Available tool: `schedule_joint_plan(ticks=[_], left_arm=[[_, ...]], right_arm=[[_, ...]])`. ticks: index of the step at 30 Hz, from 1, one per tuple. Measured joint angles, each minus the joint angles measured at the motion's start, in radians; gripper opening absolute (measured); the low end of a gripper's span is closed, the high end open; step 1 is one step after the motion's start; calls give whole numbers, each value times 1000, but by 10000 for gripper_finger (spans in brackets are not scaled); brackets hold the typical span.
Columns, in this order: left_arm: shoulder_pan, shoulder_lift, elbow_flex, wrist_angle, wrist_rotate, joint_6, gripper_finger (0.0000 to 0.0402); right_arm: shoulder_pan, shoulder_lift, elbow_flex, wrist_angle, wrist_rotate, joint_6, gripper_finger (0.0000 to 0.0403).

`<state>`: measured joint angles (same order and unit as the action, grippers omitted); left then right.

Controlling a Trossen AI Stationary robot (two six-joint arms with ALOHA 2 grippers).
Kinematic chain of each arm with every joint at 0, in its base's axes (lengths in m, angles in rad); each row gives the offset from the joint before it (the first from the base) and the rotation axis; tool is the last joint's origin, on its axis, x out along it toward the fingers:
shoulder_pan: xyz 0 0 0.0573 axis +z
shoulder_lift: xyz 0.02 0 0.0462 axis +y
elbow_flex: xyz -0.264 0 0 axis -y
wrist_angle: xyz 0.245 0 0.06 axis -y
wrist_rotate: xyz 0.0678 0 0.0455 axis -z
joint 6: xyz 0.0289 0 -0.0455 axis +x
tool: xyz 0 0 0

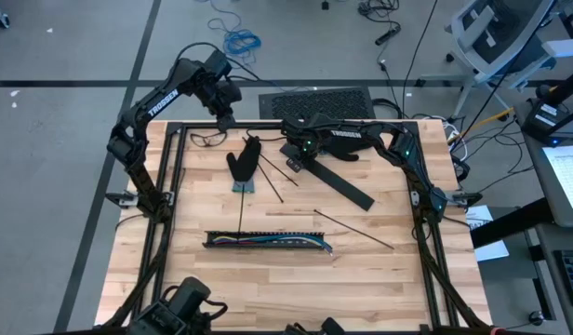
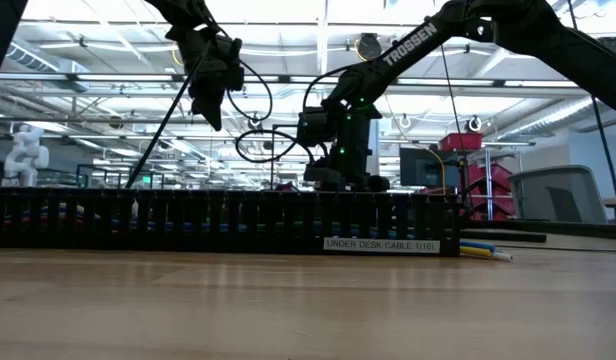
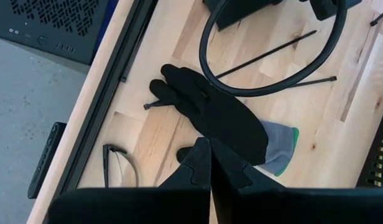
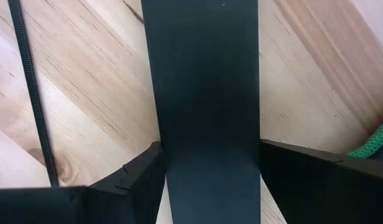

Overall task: Ziptie cables
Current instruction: Insert the black cover of the black cable duct

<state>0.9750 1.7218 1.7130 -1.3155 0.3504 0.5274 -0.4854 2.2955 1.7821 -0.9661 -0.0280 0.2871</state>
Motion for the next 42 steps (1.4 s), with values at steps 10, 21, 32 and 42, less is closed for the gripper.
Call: schedule_joint_plan(ticks=[10,21,32,42], left_arm=[[0,0,0,-4,0,0,0],[0,0,0,-3,-8,1,0],[0,0,0,-3,-10,2,0],[0,0,0,-3,-10,3,0]], right_arm=[[0,0,0,-1,-3,0,230],[-1,0,-1,-2,-17,0,229],[-1,0,-1,-3,-24,0,229],[-1,0,-1,-4,-28,0,226]])
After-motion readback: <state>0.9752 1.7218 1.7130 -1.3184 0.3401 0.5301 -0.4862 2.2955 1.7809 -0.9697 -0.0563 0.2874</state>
